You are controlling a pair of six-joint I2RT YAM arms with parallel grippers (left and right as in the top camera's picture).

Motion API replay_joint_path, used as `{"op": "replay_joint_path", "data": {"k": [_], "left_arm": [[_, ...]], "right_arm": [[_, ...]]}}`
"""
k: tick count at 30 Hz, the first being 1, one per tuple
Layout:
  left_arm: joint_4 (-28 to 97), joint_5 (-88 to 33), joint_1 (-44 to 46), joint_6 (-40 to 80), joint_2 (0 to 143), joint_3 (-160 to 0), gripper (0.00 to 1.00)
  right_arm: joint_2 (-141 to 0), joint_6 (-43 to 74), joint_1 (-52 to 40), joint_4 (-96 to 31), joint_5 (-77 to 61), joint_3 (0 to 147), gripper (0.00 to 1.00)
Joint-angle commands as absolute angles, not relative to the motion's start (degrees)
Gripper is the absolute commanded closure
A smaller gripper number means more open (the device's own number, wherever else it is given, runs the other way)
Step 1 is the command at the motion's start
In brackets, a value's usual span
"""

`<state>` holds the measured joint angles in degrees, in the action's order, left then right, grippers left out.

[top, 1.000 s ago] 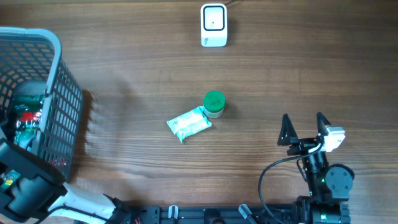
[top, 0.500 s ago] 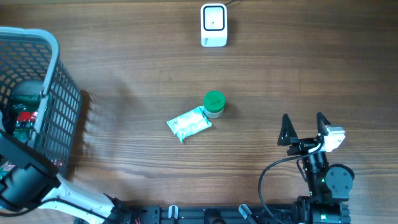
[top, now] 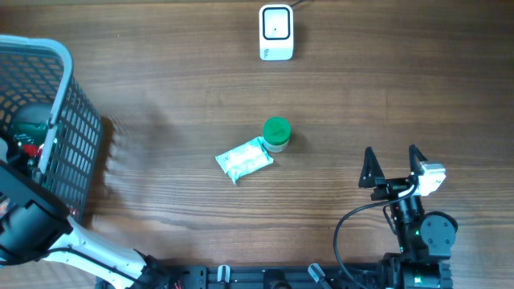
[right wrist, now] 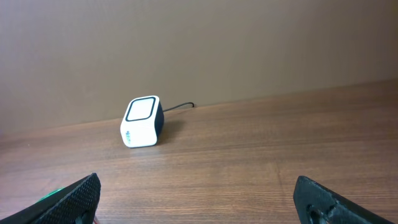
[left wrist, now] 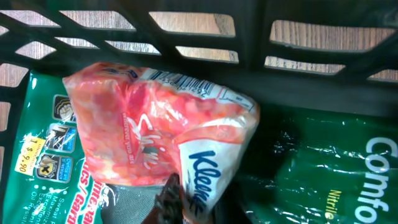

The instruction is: Scan the item barcode

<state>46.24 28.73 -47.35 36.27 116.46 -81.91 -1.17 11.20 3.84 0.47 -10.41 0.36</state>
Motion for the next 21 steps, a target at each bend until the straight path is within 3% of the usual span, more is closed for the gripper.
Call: {"op": "replay_joint_path", "data": {"k": [1,6,10,12,15,16,19,21], "left_arm": [[47.83,27.11,-47.72,36.23,116.29,-80.36,0.96],[47.53,24.99,-47.31,36.4,105.62,-81.71,0.96],[43.48,10.46,-42.92,36.38,90.11,-82.04,0.96],[40.91,-3.27,-38.57,33.41,81.58,-82.04,0.96],[38.94,-32.8,-28.56,17.89,71.16,-82.04,0.96],[39.75,-36.56,-24.75,13.82,68.84,-82.02,0.96],[52.84,-37.69,-8.67,-1.3,64.79,-81.95,0.96],[62.0,-36.58,1.58,-4.29,66.54,-79.85,0.96]], "right_arm": [[-0.82,10.52,3.81,0.8,-10.24,0.3,0.0],[-0.82,10.55,3.81,0.8,-10.24,0.3,0.0],[-0.82,10.55,3.81,0.8,-10.26,0.3,0.0],[-0.82,10.55,3.81,0.8,-10.26,0.3,0.0],[-0.82,10.55,3.81,0.8,-10.24,0.3,0.0],[-0.82,10.52,3.81,0.8,-10.26,0.3,0.0],[-0.82,10.55,3.81,0.8,-10.24,0.3,0.0],[-0.82,10.55,3.81,0.8,-10.26,0.3,0.0]]}}
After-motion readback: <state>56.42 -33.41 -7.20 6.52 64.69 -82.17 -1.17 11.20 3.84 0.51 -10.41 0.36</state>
